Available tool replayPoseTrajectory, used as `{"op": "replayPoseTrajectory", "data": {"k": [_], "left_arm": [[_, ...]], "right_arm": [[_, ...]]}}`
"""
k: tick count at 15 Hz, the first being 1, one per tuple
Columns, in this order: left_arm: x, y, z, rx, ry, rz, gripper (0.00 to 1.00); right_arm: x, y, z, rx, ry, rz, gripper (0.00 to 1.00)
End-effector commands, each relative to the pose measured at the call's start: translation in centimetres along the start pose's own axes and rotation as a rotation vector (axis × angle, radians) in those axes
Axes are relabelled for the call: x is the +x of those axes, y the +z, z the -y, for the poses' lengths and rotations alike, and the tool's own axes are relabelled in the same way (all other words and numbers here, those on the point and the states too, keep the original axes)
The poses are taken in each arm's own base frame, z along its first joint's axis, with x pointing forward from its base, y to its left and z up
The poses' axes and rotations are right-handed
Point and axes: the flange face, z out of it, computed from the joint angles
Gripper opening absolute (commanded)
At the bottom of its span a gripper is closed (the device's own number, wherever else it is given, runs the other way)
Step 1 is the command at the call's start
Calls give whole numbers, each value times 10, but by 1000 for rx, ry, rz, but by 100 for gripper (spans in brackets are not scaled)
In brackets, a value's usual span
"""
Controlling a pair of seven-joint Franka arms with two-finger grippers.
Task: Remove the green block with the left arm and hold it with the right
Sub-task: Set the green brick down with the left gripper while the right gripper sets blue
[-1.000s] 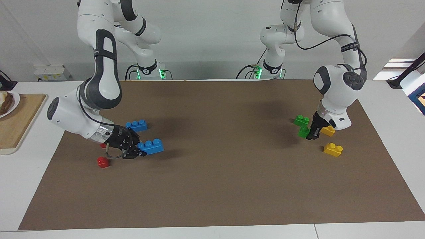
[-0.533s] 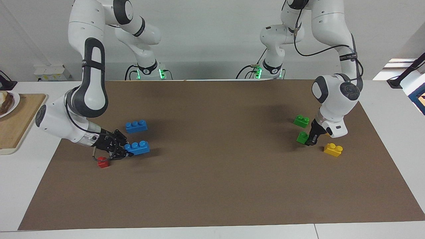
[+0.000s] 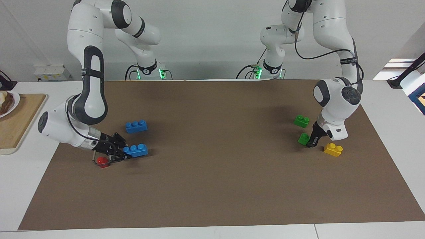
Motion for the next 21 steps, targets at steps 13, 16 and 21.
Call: {"op": "replayPoseTrajectory", "data": {"k": [13,16,21], "left_arm": [[-8,-36,-2,0,84,-6,100],[-7,-82,-9,7,201,-3,100],[-3,-161,-21,19,478,11,100]], "right_arm": [[3,13,-14,6,-29,-37,86],[-13,-7,-7,27,-52,-44,100],[-39,-63,0,50,-154,-130,100]]}}
